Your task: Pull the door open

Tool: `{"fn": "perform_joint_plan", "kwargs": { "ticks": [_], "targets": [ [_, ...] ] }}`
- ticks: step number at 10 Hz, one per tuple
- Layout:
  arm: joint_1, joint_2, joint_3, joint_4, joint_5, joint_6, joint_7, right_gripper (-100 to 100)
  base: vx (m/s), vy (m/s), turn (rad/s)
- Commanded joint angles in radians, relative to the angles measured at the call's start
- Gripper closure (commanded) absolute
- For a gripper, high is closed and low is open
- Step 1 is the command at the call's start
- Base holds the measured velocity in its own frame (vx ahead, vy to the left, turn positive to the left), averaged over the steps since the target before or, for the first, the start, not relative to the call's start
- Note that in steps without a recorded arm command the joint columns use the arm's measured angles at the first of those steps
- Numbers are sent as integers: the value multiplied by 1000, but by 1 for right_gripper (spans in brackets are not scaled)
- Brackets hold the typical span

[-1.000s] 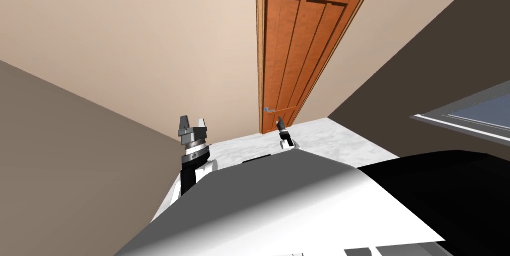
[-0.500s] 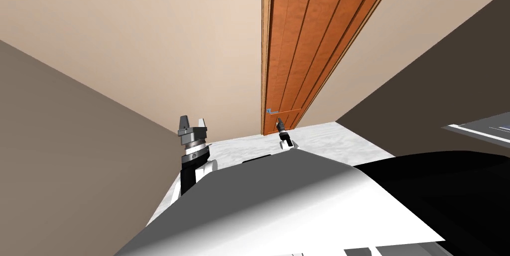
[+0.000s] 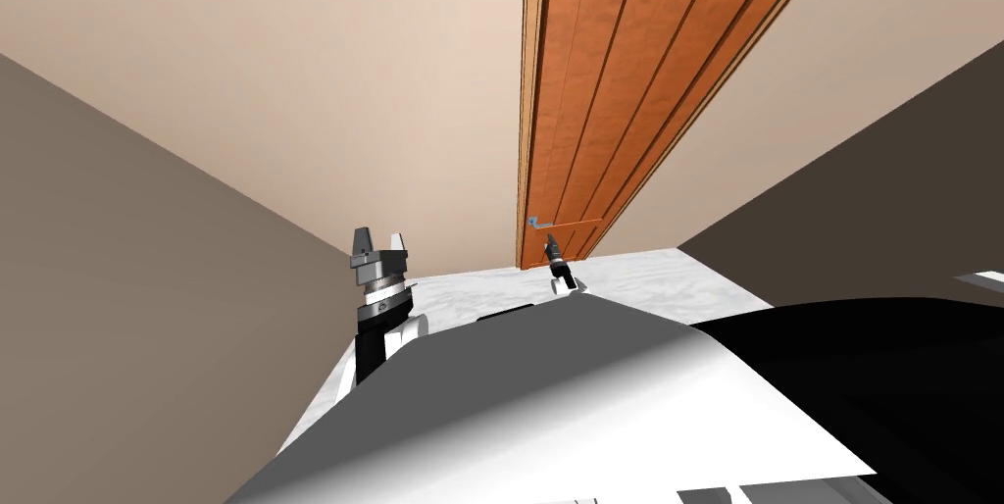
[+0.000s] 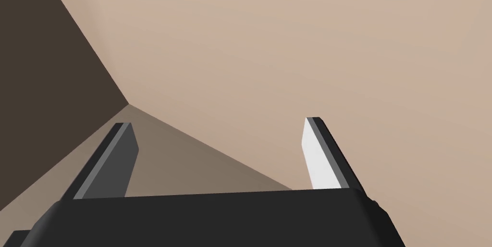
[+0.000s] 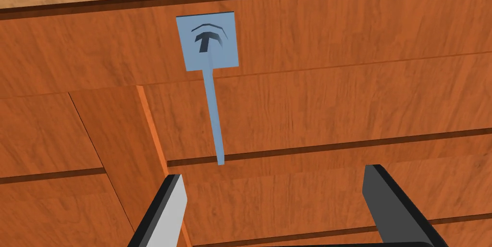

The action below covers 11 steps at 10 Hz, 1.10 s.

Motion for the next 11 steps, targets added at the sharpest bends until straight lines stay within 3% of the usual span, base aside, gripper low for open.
{"fn": "perform_joint_plan", "kwargs": {
  "ticks": [1, 4, 7, 9, 10, 11],
  "targets": [
    [-10, 0, -2, 28, -2, -8, 1, -100, 38, -41, 34],
    [-38, -3, -10, 98, -8, -24, 3, -100, 44, -41, 85],
    [-79, -7, -21, 202, -18, -47, 6, -100, 64, -78, 142],
    [-93, -8, -25, 238, -21, -54, 7, -100, 65, -68, 78],
    [-92, -9, -24, 230, -20, -53, 6, -100, 28, -30, 15],
    [-79, -31, -32, 239, -26, -64, -13, -100, 115, 3, 120]
  ]
}}
